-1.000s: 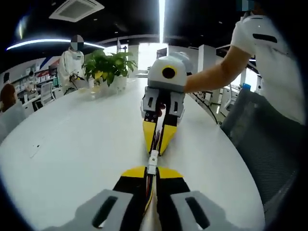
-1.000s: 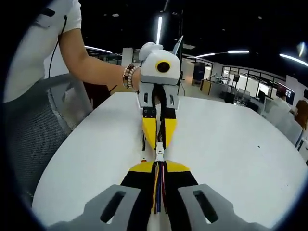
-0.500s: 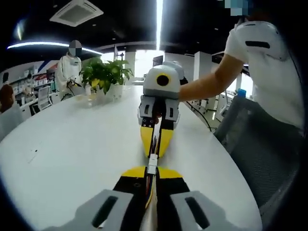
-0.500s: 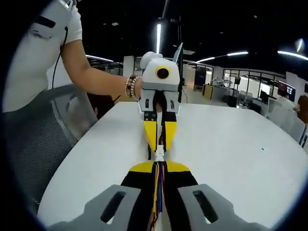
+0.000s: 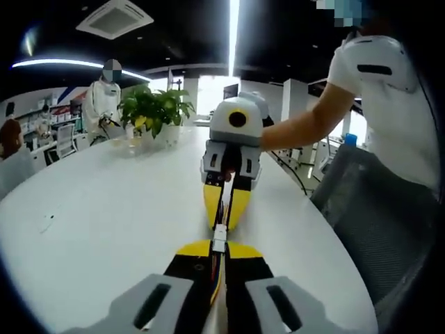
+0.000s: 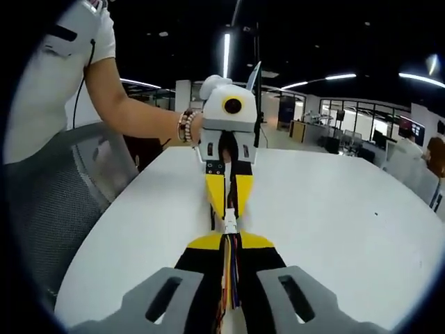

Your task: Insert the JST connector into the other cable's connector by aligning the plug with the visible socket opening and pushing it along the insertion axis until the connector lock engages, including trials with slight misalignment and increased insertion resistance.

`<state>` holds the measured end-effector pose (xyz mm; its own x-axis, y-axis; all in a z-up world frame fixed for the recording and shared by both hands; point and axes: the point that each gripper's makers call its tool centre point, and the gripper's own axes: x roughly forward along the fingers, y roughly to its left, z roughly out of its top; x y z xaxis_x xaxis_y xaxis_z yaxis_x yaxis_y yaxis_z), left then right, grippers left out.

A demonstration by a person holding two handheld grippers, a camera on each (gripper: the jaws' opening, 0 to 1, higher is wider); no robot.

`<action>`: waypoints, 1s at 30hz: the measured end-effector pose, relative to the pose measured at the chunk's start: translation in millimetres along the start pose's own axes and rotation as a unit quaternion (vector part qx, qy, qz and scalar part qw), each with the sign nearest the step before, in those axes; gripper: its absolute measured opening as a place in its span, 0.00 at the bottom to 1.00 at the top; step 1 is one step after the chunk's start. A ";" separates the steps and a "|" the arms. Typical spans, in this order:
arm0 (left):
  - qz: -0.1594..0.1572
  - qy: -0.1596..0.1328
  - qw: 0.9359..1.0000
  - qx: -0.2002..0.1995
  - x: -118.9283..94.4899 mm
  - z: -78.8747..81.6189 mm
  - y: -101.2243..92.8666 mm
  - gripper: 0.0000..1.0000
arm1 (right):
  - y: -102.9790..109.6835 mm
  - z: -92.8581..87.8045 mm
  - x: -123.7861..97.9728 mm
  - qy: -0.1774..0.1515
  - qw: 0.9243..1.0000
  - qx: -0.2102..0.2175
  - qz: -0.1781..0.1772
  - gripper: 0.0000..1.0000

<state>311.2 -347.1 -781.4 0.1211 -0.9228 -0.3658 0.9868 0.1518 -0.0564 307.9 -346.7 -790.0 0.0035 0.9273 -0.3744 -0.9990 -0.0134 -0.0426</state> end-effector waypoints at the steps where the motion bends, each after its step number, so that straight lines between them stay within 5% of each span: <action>1: 0.000 0.000 1.000 -0.001 0.2 -0.1 0.0 0.00 | 0.0 -0.1 -0.1 0.000 1.000 0.001 0.000 0.03; 14: 0.001 0.007 1.000 -0.001 3.6 -2.7 0.4 0.00 | -0.3 -3.6 2.3 0.010 1.000 -0.007 -0.004 0.03; 30: 0.038 0.044 0.998 -0.001 12.3 -24.9 41.6 0.00 | -31.1 -27.4 8.8 0.031 0.998 -0.012 -0.047 0.04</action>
<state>351.0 -343.2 -811.4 0.1864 -0.8735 -0.4498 0.9747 0.2220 -0.0272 340.2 -348.4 -817.4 0.0999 0.8996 -0.4251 -0.9929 0.0621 -0.1019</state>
